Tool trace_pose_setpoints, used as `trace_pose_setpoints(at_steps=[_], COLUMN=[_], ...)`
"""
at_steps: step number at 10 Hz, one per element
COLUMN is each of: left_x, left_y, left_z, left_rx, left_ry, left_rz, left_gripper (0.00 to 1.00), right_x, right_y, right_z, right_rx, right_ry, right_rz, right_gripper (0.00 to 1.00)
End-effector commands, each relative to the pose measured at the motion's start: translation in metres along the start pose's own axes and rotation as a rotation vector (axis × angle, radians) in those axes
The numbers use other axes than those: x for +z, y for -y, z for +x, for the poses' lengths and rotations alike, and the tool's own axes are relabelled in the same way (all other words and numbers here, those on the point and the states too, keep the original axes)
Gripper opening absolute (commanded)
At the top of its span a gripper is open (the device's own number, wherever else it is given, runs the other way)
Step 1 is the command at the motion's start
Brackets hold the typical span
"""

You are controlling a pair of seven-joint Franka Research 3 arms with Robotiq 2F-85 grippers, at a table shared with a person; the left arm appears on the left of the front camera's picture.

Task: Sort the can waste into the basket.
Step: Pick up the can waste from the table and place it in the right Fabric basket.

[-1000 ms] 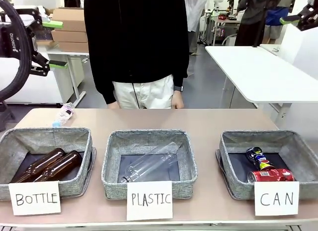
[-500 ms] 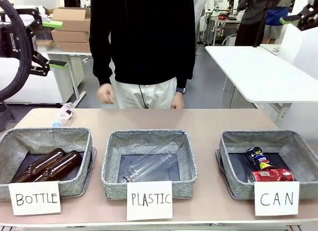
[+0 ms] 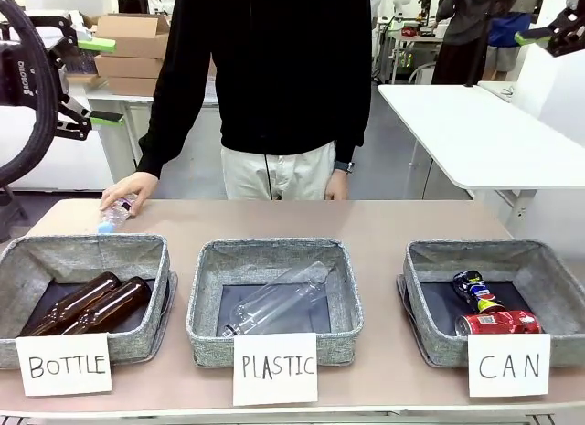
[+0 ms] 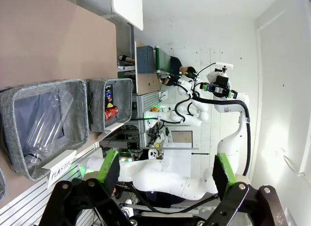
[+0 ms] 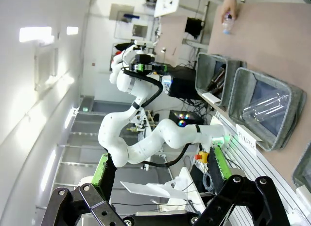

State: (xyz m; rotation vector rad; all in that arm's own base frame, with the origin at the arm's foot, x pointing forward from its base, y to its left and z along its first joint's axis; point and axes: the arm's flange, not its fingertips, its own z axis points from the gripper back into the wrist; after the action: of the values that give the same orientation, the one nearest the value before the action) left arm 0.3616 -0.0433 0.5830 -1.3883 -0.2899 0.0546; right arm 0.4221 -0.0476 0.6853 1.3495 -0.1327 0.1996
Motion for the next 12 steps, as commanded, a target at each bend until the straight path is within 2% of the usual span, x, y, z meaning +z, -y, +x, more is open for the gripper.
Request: trace_pose_setpoints(at_steps=[1,12], left_x=[0.0033,0.0033], left_y=[0.0001,0.0001], left_z=[-0.0012,-0.0012], left_rx=[-0.008,-0.008], left_ry=[-0.014,-0.014], left_rz=[0.001,0.001], left_gripper=[1.0,1.0], right_x=[-0.0005,-0.0005], right_y=[0.0016,0.0016], right_z=[-0.0024,-0.0024], right_rx=[0.02,0.02], right_ry=[-0.007,-0.007], right_rz=[-0.004,-0.004], right_gripper=[1.0,1.0])
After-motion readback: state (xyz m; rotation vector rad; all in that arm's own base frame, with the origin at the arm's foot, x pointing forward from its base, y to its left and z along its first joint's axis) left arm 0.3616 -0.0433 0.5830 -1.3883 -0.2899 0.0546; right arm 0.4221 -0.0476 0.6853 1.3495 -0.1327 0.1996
